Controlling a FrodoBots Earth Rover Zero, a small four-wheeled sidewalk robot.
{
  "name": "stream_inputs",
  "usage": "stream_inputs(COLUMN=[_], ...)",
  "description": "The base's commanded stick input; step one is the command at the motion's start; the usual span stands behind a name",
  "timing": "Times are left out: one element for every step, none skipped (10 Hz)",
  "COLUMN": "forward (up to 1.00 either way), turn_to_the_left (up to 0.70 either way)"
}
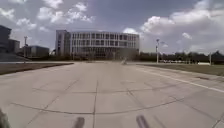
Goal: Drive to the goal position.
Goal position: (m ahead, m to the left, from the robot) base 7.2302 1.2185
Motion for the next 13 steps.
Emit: stream_inputs(forward=[0.7,0.7,0.7,0.7,0.7,0.7,0.7,0.7,0.7,0.7,0.7,0.7,0.7], turn_to_the_left=[0.0,0.0,0.0,0.0,0.0,0.0,0.0,0.0,0.0,0.0,0.0,0.0,0.0])
